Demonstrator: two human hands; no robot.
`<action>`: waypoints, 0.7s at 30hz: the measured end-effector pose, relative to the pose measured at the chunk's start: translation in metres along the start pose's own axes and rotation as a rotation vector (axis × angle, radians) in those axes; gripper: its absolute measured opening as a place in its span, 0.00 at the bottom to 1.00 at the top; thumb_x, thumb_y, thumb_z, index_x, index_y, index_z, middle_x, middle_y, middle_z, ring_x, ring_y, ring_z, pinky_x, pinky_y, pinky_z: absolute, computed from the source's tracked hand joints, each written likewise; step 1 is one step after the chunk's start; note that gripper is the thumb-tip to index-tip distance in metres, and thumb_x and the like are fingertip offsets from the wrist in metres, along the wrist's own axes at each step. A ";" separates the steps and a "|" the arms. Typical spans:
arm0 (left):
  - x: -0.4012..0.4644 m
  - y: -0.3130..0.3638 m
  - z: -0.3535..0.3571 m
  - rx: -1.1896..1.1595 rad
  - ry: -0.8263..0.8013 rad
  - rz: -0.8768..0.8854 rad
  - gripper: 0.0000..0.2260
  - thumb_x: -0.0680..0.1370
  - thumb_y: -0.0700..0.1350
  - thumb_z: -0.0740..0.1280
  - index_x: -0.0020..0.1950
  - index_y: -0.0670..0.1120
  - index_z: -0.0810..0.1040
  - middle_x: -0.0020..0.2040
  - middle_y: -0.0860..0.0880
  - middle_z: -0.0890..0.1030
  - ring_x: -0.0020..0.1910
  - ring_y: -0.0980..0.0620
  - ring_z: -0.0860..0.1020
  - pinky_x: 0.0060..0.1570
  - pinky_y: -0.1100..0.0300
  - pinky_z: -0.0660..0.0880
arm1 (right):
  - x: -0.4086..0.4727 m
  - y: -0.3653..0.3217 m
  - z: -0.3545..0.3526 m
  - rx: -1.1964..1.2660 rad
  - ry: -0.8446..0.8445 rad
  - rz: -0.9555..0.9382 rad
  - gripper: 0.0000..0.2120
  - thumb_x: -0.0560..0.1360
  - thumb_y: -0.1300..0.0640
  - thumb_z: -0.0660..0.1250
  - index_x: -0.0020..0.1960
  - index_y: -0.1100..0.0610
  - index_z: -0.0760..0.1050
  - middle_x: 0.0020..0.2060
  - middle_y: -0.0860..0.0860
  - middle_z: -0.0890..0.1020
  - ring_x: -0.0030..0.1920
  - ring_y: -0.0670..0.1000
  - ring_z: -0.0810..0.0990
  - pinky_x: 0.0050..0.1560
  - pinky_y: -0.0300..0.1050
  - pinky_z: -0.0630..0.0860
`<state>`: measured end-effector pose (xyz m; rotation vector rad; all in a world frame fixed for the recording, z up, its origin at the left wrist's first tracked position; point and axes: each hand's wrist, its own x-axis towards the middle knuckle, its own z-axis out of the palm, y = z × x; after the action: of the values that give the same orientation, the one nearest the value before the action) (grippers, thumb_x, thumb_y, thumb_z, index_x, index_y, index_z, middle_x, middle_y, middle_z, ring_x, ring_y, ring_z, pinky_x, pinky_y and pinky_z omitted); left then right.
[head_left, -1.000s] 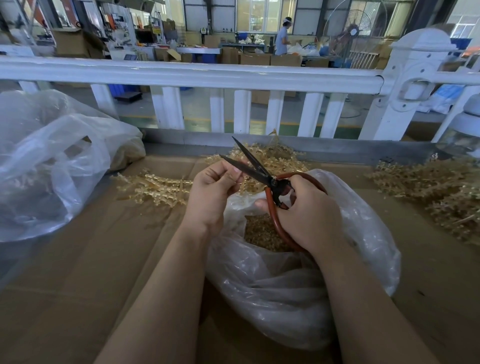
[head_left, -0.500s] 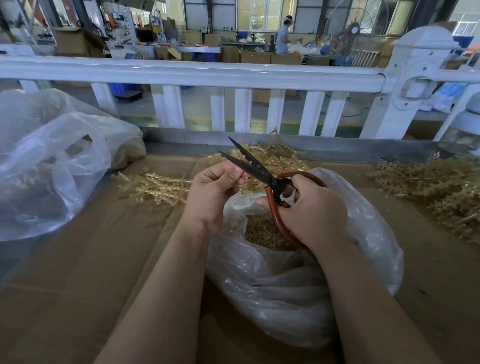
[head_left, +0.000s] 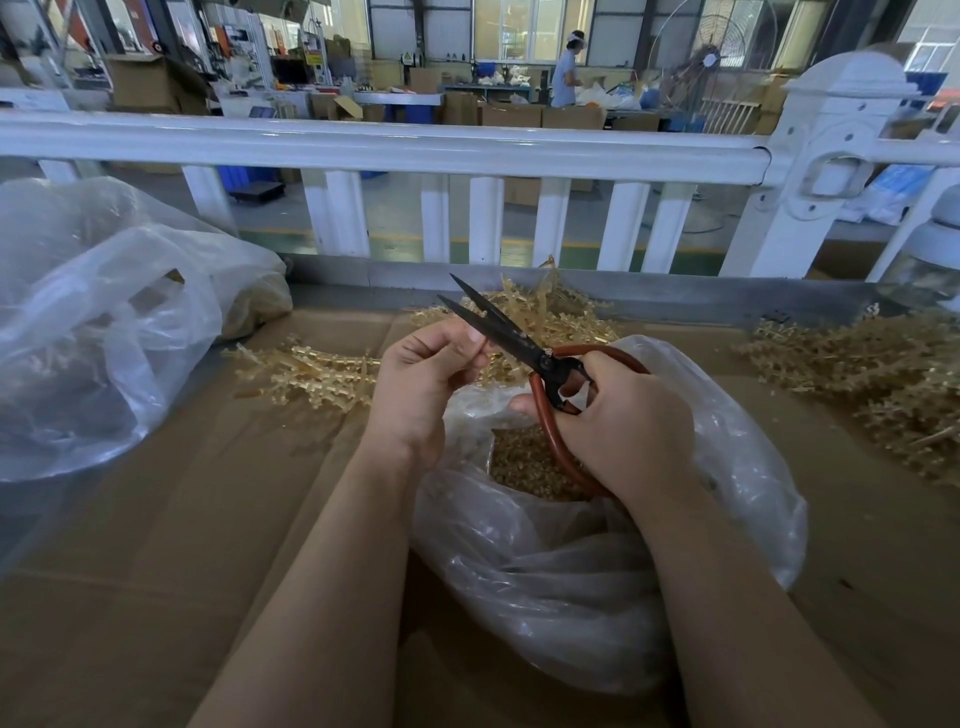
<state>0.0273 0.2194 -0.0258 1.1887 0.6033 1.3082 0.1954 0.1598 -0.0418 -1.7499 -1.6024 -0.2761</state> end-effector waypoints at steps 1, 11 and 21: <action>0.000 -0.001 0.000 0.029 -0.004 0.020 0.08 0.75 0.36 0.68 0.36 0.43 0.80 0.35 0.45 0.76 0.35 0.54 0.72 0.41 0.61 0.70 | 0.000 -0.001 -0.001 0.000 0.003 0.001 0.34 0.65 0.17 0.52 0.43 0.46 0.75 0.33 0.35 0.71 0.31 0.35 0.68 0.32 0.30 0.65; -0.002 0.002 0.004 0.078 -0.081 0.067 0.08 0.71 0.42 0.71 0.32 0.50 0.83 0.33 0.50 0.79 0.35 0.56 0.75 0.42 0.64 0.74 | 0.001 0.001 -0.002 0.000 0.021 -0.014 0.33 0.66 0.19 0.55 0.40 0.49 0.75 0.32 0.38 0.75 0.32 0.38 0.72 0.32 0.35 0.73; -0.002 -0.003 0.008 0.172 0.028 0.188 0.08 0.77 0.30 0.66 0.53 0.39 0.78 0.36 0.50 0.84 0.36 0.54 0.80 0.39 0.62 0.77 | 0.001 0.003 0.001 0.007 -0.020 0.017 0.39 0.63 0.16 0.48 0.43 0.48 0.77 0.34 0.38 0.77 0.32 0.37 0.71 0.32 0.29 0.66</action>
<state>0.0353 0.2149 -0.0259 1.3971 0.6471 1.4561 0.1980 0.1610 -0.0432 -1.7653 -1.5995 -0.2454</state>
